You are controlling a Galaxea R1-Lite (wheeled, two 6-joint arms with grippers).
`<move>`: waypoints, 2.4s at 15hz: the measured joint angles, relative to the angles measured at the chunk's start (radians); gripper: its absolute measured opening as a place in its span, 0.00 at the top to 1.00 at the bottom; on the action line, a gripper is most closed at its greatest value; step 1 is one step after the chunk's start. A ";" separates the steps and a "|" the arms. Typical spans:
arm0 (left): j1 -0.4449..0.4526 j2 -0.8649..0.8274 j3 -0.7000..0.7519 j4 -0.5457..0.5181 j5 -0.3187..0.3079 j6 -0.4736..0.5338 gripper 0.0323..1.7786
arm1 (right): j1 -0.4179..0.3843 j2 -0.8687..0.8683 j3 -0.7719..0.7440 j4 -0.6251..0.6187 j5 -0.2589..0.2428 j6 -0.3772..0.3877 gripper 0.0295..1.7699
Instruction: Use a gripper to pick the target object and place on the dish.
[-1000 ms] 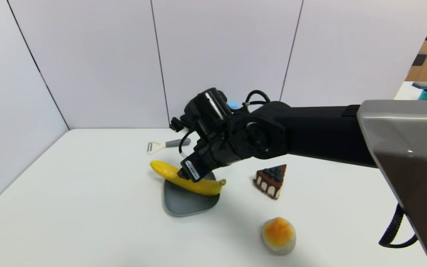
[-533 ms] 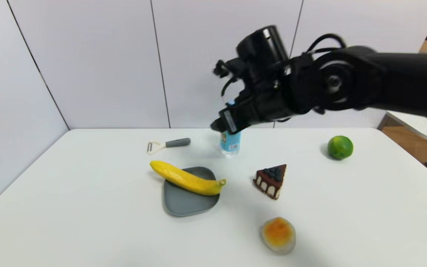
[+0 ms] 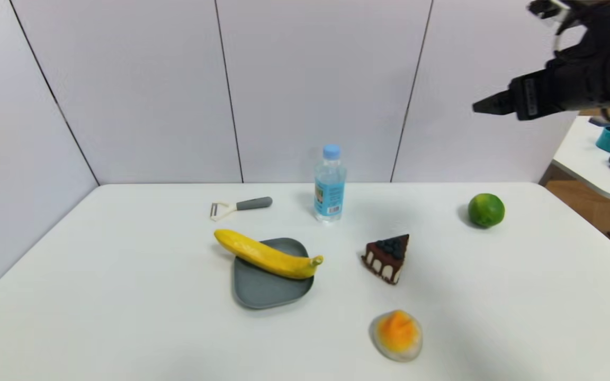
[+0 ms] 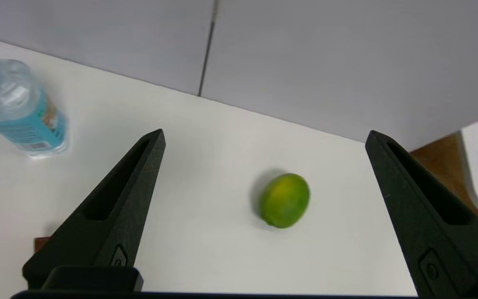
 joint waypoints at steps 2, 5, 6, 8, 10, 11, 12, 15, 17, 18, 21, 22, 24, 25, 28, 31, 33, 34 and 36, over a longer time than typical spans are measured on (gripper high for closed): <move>0.000 0.000 0.000 0.000 -0.001 0.000 0.05 | -0.114 -0.138 0.161 -0.136 0.064 -0.008 0.05; 0.000 0.000 0.000 0.000 0.000 0.000 0.05 | -0.219 -0.336 0.352 -0.277 0.123 0.022 0.05; 0.000 0.000 0.000 0.000 0.000 0.000 0.05 | -0.234 -0.399 0.413 -0.301 0.130 0.042 0.04; 0.000 0.000 0.000 0.000 0.000 0.000 0.05 | -0.248 -0.540 0.569 -0.349 0.154 0.064 0.04; 0.000 0.000 0.000 0.000 0.000 0.000 0.05 | -0.253 -0.687 0.720 -0.386 0.188 0.071 0.04; 0.000 0.000 0.000 0.000 0.000 0.000 0.05 | -0.254 -0.770 0.798 -0.400 0.203 0.073 0.04; 0.000 0.000 0.000 0.000 0.000 0.000 0.05 | -0.254 -0.846 0.866 -0.415 0.212 0.075 0.04; 0.000 0.000 0.000 0.000 0.000 0.000 0.05 | -0.247 -1.069 1.039 -0.453 0.225 0.090 0.04; 0.000 0.000 0.000 0.000 0.000 0.000 0.05 | -0.240 -1.210 1.128 -0.454 0.231 0.108 0.04; 0.000 0.000 0.000 0.000 0.000 0.001 0.05 | -0.232 -1.270 1.174 -0.453 0.233 0.115 0.04; 0.000 0.000 0.000 0.000 0.000 0.000 0.05 | -0.198 -1.429 1.295 -0.451 0.232 0.122 0.04; 0.000 0.000 0.000 0.000 0.000 0.000 0.05 | -0.191 -1.474 1.328 -0.447 0.233 0.123 0.04; 0.000 0.000 0.000 0.000 0.000 0.000 0.05 | -0.184 -1.554 1.404 -0.444 0.237 0.123 0.04; 0.000 0.000 0.000 0.000 0.000 0.000 0.05 | -0.182 -1.580 1.445 -0.450 0.234 0.123 0.04; 0.000 0.000 0.000 0.000 0.000 0.000 0.05 | -0.181 -1.621 1.569 -0.464 0.226 0.124 0.04; 0.000 0.000 0.000 0.000 0.000 0.000 0.05 | -0.181 -1.633 1.638 -0.380 0.195 0.145 0.04; 0.000 0.000 0.000 0.000 0.000 0.000 0.05 | -0.181 -1.634 1.645 -0.357 0.189 0.163 0.04; 0.000 0.000 0.000 0.000 0.000 0.000 0.05 | -0.181 -1.634 1.647 -0.357 0.188 0.172 0.04; 0.000 0.000 0.000 0.000 0.000 0.000 0.05 | -0.181 -1.634 1.647 -0.356 0.184 0.190 0.04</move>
